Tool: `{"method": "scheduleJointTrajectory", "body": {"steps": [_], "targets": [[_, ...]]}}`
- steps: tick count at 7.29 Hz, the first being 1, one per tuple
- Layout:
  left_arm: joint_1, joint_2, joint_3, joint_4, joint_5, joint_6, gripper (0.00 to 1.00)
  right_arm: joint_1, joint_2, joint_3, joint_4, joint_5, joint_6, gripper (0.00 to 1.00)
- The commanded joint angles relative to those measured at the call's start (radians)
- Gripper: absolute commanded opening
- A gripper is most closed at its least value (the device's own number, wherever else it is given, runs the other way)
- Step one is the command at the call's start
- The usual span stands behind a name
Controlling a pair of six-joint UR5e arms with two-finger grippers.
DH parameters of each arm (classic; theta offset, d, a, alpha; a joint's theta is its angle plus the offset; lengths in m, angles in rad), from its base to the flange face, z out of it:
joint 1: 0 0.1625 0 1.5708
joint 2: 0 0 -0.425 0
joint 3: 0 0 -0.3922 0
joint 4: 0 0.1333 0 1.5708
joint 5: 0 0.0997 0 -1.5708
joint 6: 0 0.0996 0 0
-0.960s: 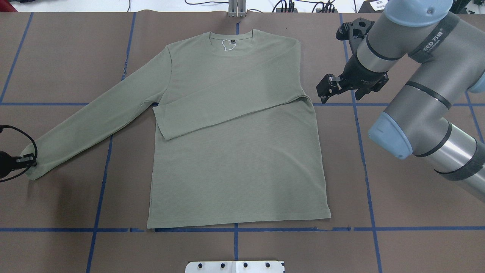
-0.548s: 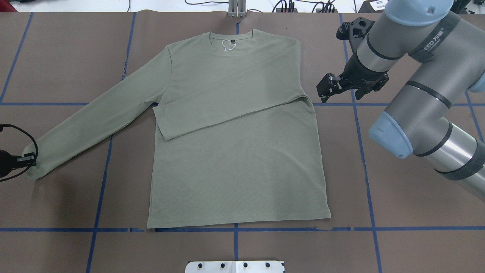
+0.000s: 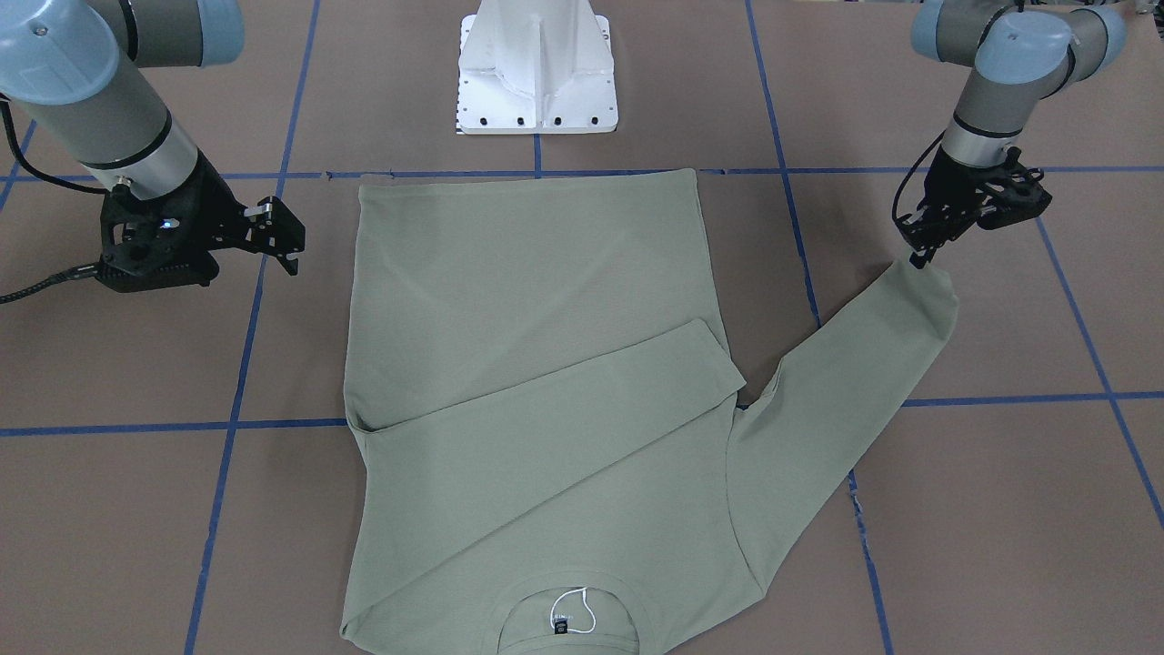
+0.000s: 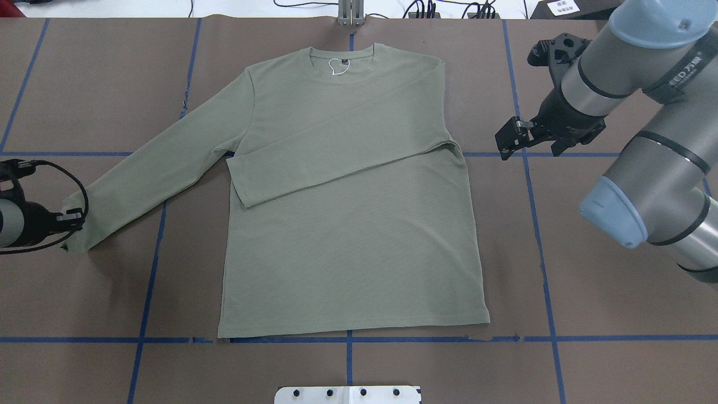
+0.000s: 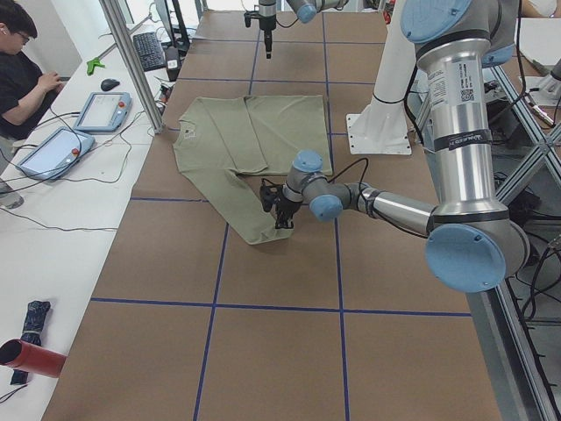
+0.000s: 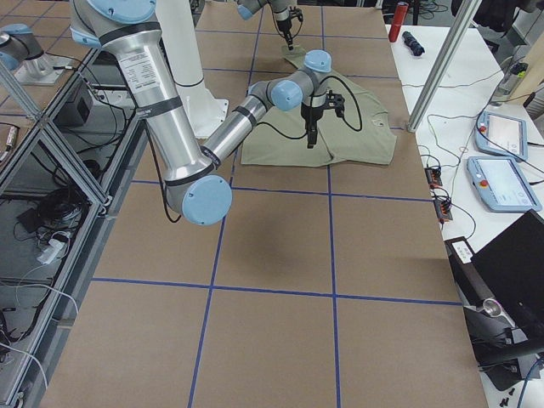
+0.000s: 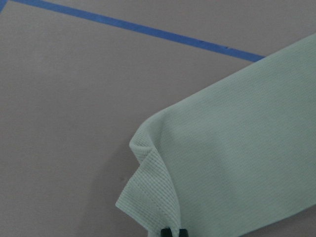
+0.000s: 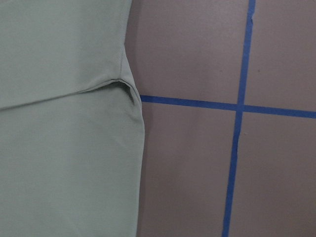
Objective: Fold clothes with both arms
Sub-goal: 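Lift the sleeve with the left gripper and swing it over the shirt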
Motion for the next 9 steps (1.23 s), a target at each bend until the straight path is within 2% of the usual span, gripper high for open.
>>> {"method": "scheduleJointTrajectory", "body": {"steps": [1,3,5,7,8,9], "targets": [[-0.082,-0.216,-0.006,0.193,-0.008,0.033,0.00,0.048,-0.134,0.060,0.007,0.001,-0.088,1.00],[-0.188,-0.450,0.095,0.310,-0.047,0.054,0.00,0.132,-0.232,0.068,0.012,0.036,-0.180,1.00],[-0.231,-0.632,0.303,0.292,-0.053,0.051,0.00,0.178,-0.309,0.062,0.071,0.065,-0.225,1.00],[-0.230,-0.808,0.414,0.292,-0.058,-0.044,0.00,0.192,-0.329,0.059,0.082,0.070,-0.225,1.00],[-0.225,-0.908,0.474,0.292,-0.099,-0.101,0.00,0.195,-0.332,0.053,0.082,0.070,-0.227,1.00],[-0.180,-0.997,0.540,0.293,-0.113,-0.156,0.00,0.198,-0.334,0.044,0.082,0.070,-0.227,1.00]]}}
